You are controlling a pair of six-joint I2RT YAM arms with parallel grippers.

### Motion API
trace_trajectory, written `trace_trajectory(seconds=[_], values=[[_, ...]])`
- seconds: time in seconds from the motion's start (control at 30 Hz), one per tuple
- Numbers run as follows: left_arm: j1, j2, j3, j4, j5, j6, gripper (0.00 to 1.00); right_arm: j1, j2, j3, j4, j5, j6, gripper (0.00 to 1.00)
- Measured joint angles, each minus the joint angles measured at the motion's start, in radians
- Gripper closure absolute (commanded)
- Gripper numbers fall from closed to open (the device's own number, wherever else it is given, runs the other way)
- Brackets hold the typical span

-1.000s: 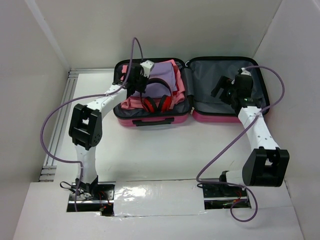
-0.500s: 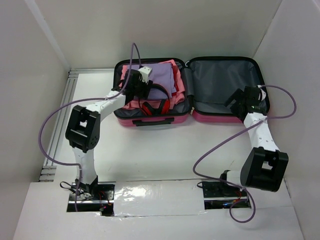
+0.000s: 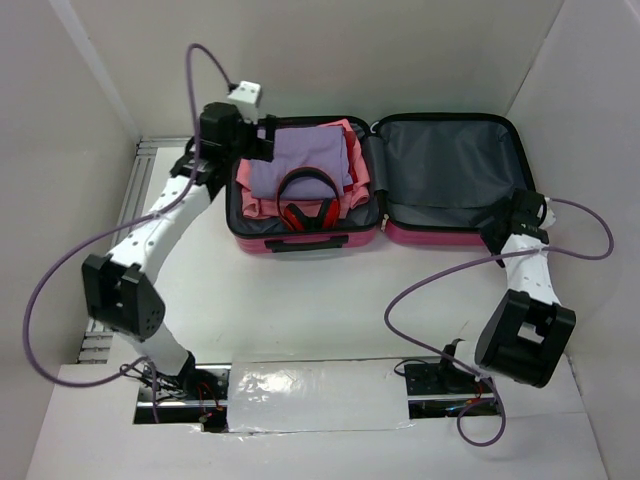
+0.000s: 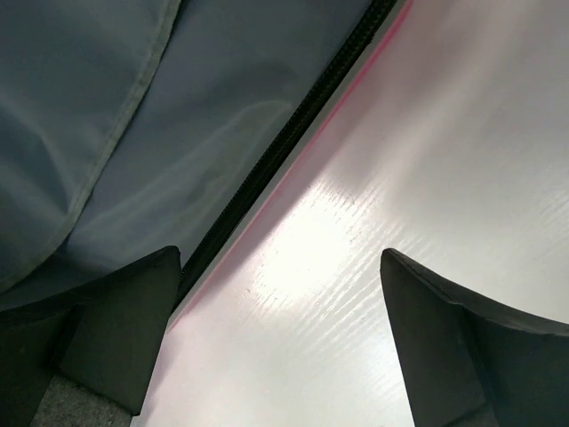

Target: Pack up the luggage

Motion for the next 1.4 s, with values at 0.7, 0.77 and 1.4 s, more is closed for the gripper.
trace_trajectory(seconds=[0.7,0.77,1.4], values=[[0.324,-0.201,-0.239,-0.144,-0.122,-0.188,0.02,-0.034,0.212,0.063,0.11,0.055,0.022,0.27],[0.342,-0.158,-0.239,-0.151,-0.12,-0.222,0.03,-0.034,0.224,0.07,0.124,0.065,0.021,0.44],[0.352,0.099,-0.253,-0.157,-0.023,-0.344,0.08,0.08,0.209,0.167,0.026,0.289,0.087,1.0]])
